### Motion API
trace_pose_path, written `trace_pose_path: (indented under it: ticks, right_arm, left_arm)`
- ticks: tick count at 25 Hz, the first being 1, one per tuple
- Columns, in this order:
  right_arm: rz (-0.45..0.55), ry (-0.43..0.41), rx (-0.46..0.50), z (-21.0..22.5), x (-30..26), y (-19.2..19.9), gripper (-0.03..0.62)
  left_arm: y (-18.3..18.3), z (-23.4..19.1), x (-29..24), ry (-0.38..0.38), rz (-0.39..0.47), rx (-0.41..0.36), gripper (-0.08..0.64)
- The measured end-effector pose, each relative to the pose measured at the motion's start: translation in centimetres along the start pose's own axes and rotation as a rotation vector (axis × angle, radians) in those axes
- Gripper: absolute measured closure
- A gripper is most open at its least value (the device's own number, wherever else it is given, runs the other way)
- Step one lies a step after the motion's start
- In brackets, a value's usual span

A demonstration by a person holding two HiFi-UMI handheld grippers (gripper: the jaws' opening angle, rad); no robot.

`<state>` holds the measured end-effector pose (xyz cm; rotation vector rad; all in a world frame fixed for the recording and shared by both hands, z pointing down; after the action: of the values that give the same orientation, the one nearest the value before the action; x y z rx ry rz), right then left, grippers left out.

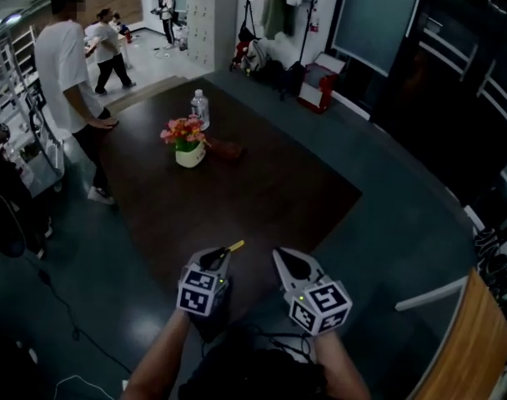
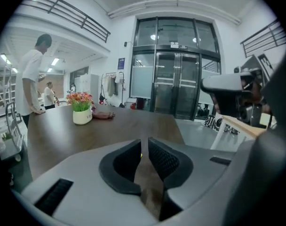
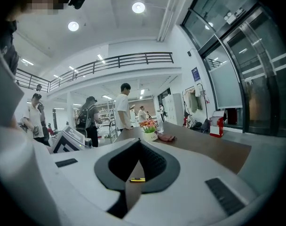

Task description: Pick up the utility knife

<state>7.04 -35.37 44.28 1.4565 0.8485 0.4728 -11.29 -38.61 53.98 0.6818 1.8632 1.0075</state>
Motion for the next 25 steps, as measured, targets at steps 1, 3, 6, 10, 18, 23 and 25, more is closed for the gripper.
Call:
trace_pose_path:
  ticks: [1, 3, 6, 10, 18, 23, 25]
  right_arm:
    - [-0.008, 0.004, 0.004, 0.1, -0.4, 0.1, 0.581]
    - [-0.021, 0.01, 0.011, 0.2, -1.1, 0.1, 0.581]
    - [-0.032, 0.007, 0.007, 0.2, -2.0, 0.3, 0.581]
    - [-0.051, 0.01, -0.01, 0.6, -2.7, 0.4, 0.581]
    - [-0.077, 0.009, -0.015, 2.3, -3.1, 1.1, 0.581]
    - [-0.079, 0.029, -0.024, 3.2, -2.8, 1.1, 0.581]
    - [-0.07, 0.033, -0.019, 3.3, -2.9, 0.8, 0.581]
  left_arm:
    - [0.3, -0.5, -0.8, 0.007, -0.02, -0.008, 0.503]
    - [0.9, -1.3, -2.3, 0.019, -0.066, -0.027, 0.47]
    - [1.9, -2.4, -4.4, 0.044, -0.136, -0.061, 0.423]
    - [3.2, -3.3, -7.3, 0.058, -0.239, -0.116, 0.391]
    - [5.4, -4.2, -10.5, 0.041, -0.38, -0.179, 0.391]
    - [5.7, -4.1, -10.1, 0.009, -0.386, -0.213, 0.443]
    - [5.9, -3.8, -10.0, -0.017, -0.381, -0.238, 0.488]
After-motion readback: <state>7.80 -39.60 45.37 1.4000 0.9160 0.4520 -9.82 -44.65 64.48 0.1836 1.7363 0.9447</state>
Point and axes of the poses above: the fingertips, and each gripper's own axes: x backward along the fingers, z to its right, y out of its underside, the point moved 7 cm from there along x, backward along the fingers, and after that the axes turned 14 degrees about x, right-handed, at the moved point
